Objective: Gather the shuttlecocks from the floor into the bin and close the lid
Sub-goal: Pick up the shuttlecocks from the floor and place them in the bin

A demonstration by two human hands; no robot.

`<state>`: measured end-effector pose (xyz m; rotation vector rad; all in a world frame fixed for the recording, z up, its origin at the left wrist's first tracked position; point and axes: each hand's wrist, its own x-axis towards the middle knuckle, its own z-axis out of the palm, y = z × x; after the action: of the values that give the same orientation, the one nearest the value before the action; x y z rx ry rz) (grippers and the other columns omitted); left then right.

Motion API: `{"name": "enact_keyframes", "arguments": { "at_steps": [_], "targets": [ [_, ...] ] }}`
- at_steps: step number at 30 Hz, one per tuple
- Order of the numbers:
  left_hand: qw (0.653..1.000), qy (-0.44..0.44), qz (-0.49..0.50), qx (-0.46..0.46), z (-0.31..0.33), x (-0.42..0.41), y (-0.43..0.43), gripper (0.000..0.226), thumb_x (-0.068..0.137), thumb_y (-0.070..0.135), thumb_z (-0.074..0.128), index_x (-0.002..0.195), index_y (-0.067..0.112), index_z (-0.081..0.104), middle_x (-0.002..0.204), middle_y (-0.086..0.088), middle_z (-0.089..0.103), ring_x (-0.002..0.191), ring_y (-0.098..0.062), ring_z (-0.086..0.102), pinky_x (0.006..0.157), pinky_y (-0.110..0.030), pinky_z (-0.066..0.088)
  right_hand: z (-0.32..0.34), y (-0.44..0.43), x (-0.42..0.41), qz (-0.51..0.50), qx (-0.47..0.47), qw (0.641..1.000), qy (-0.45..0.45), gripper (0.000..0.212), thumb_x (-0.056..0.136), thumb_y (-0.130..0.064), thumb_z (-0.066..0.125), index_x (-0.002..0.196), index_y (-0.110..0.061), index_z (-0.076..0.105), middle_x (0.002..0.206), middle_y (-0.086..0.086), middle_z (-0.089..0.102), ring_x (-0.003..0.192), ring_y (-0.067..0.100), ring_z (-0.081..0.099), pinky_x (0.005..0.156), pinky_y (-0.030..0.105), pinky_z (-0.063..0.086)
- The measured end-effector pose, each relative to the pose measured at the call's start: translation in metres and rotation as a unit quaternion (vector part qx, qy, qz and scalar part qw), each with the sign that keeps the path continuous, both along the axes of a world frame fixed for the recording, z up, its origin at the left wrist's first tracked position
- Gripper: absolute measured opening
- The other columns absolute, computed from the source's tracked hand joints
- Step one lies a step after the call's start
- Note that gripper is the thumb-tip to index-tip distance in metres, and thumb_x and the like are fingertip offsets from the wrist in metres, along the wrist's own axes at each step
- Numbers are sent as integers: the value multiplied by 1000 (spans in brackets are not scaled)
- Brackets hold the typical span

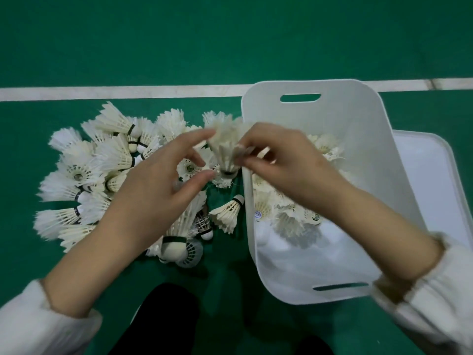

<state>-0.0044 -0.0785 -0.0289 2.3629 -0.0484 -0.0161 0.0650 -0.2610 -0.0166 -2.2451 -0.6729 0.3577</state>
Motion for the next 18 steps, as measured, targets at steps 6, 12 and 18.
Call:
{"name": "enact_keyframes", "arguments": {
  "at_steps": [6, 12, 18],
  "targets": [
    [997, 33, 70, -11, -5, 0, 2, 41, 78, 54, 46, 111, 30, 51, 86, 17, 59, 64, -11, 59, 57, -21, 47, -2, -64, 21, -198, 14, 980, 20, 9, 83, -22, 65, 85, -13, 64, 83, 2, 66, 70, 12, 59, 76, 41, 53],
    [996, 61, 59, 24, -19, -1, 6, 37, 73, 58, 52, 94, 27, 57, 86, 15, 58, 81, 0, 56, 68, -14, 42, -57, -85, 0, -209, -80, 970, 95, 14, 84, -22, 65, 72, -27, 59, 73, -8, 60, 68, 8, 57, 65, 29, 46],
    [996, 16, 13, 90, -30, -3, 11, 9, 82, 23, 66, 81, 18, 59, 86, 8, 56, 76, -2, 54, 70, -7, 38, -100, -74, -8, -128, -194, 971, 64, 6, 84, -8, 59, 85, -10, 63, 93, 5, 62, 89, 24, 59, 74, 31, 44]
  ]
}}
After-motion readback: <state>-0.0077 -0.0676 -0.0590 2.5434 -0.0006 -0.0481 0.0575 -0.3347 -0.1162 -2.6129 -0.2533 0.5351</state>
